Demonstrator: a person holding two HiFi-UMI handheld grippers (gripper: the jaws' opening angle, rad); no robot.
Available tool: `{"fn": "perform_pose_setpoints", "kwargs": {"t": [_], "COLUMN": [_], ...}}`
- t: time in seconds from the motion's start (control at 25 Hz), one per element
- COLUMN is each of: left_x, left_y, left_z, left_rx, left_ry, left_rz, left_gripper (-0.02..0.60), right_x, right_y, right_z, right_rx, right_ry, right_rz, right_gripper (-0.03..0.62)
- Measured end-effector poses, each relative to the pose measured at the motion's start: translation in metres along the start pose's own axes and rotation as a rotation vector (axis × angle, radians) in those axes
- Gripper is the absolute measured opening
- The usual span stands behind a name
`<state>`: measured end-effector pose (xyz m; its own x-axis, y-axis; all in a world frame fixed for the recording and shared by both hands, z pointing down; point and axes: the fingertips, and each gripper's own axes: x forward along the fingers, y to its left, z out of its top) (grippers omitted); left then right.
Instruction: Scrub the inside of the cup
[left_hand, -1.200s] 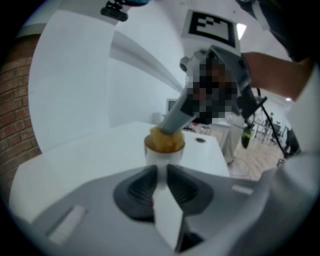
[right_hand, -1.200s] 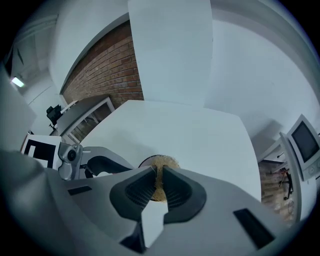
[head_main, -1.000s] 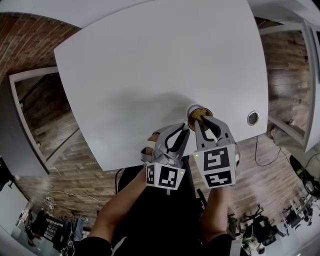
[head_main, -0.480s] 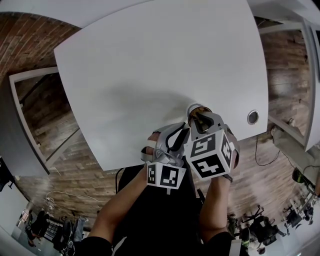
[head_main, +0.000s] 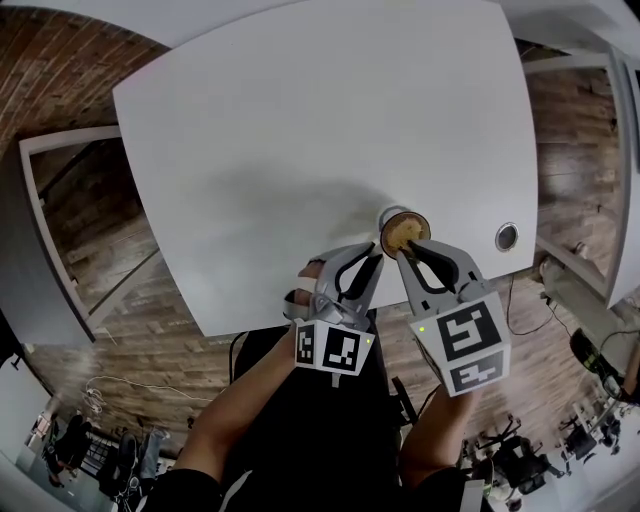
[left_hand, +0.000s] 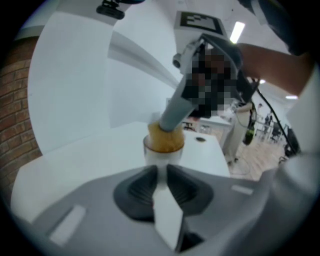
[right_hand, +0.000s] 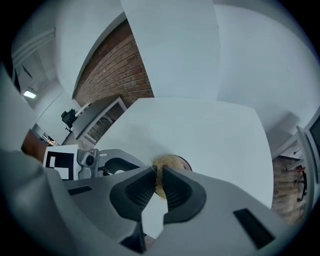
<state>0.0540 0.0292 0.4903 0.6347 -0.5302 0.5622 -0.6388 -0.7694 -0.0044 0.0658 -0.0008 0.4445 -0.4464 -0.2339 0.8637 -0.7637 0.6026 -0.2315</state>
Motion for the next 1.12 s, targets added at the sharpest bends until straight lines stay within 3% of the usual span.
{"fn": "perform_pose_setpoints", "kwargs": {"t": [0.24, 0.88, 1.12], "left_x": [0.001, 0.001, 0.001], "left_y": [0.0, -0.002, -0.003], "left_z": [0.0, -0.001, -0.001], "left_rx": [-0.002, 0.031, 0.011], "left_ry": [0.004, 0.01, 0.014], "left_rz": [0.001, 0.003, 0.006], "left_gripper": [0.064, 0.063, 0.063], "right_x": [0.018, 0.056, 0.045], "right_y": [-0.001, -0.013, -0.016], "right_z": [-0.011, -0.022, -0.019], "right_rx": [0.023, -0.085, -0.125], "right_ry": [0.036, 0.264, 0.241], "right_rz": [0.056, -0.06, -0.123], "right_gripper": [0.031, 0.029, 0.029]}}
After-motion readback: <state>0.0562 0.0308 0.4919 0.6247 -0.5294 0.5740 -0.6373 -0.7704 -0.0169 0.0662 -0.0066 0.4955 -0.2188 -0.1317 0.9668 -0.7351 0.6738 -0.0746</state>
